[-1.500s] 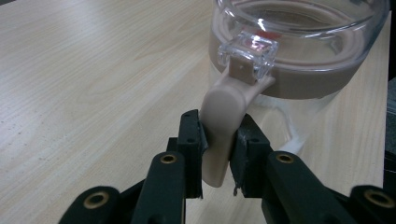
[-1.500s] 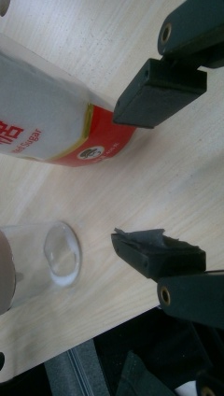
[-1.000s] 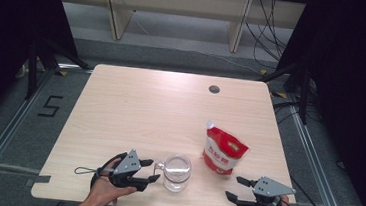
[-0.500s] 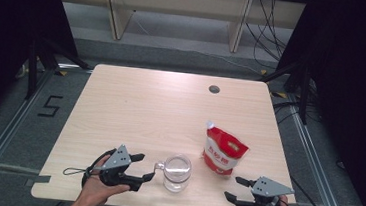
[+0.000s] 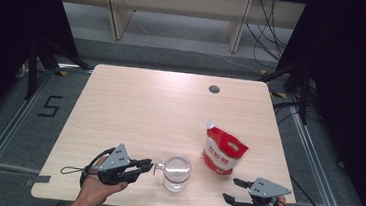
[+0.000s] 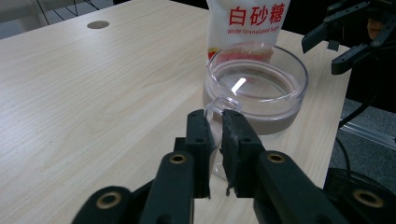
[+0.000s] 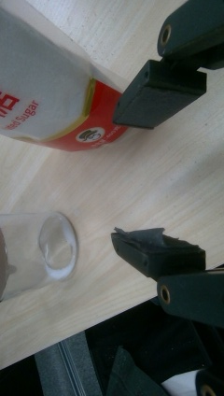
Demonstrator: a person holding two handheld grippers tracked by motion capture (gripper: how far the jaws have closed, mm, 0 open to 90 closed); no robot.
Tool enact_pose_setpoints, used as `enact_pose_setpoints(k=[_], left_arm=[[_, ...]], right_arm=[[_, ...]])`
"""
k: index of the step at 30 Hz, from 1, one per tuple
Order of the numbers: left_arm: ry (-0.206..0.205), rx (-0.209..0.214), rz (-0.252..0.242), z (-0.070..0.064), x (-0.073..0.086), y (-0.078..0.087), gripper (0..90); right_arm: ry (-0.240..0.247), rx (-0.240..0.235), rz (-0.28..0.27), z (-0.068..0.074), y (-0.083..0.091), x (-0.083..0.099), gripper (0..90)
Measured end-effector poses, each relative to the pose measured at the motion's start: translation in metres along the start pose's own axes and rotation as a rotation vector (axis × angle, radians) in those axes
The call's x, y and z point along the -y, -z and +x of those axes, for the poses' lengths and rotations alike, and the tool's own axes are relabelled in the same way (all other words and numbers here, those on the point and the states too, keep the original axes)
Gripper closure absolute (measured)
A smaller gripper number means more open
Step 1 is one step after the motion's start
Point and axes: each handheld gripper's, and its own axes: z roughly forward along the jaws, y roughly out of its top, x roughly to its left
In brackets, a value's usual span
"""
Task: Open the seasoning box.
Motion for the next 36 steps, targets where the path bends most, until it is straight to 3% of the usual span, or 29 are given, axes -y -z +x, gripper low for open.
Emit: enact_pose_setpoints(k=[2,3,5,6,10,12,13,17,21,22,31,36], left_arm=[[-0.011,-0.003,0.0,-0.001,-0.002,0.0,84.9],[0.004,-0.006,-0.005,-0.002,-0.003,-0.001,85.5],[-0.017,-0.005,-0.001,-0.001,-0.005,-0.001,86.8],[0.011,0.0,-0.013,-0.004,-0.008,-0.003,87.0],[-0.026,0.018,-0.02,-0.003,-0.016,-0.009,87.1],[-0.009,0.005,-0.009,-0.004,-0.019,-0.011,87.1],[-0.006,0.007,-0.013,-0.003,-0.02,-0.012,87.1],[0.001,0.01,0.004,-0.003,-0.02,-0.018,87.2],[-0.021,0.013,0.02,-0.001,-0.018,-0.021,87.2],[0.01,0.003,0.022,-0.003,-0.018,-0.022,87.2],[-0.002,0.0,0.015,-0.001,-0.016,-0.021,86.0],[0.013,-0.006,0.014,-0.001,-0.014,-0.021,85.0]], right_arm=[[-0.014,0.005,-0.001,0.003,0.0,-0.001,38.1],[-0.006,0.001,-0.005,0.002,0.0,-0.002,38.1],[-0.001,0.001,-0.006,0.004,-0.001,-0.003,38.1],[0.002,-0.001,-0.004,0.004,-0.002,-0.003,38.1],[0.0,-0.006,-0.004,0.005,-0.004,-0.004,37.4],[-0.029,0.0,0.007,0.008,-0.004,-0.004,36.2],[-0.008,0.004,0.002,0.006,-0.004,-0.005,35.9],[-0.01,0.001,-0.007,0.008,-0.006,-0.006,33.7],[-0.001,0.001,-0.005,0.009,-0.008,-0.007,33.7],[0.008,0.003,-0.003,0.01,-0.008,-0.008,33.9],[0.007,-0.021,-0.009,0.012,-0.012,-0.01,36.9],[0.027,-0.02,-0.005,0.016,-0.015,-0.014,45.7]])
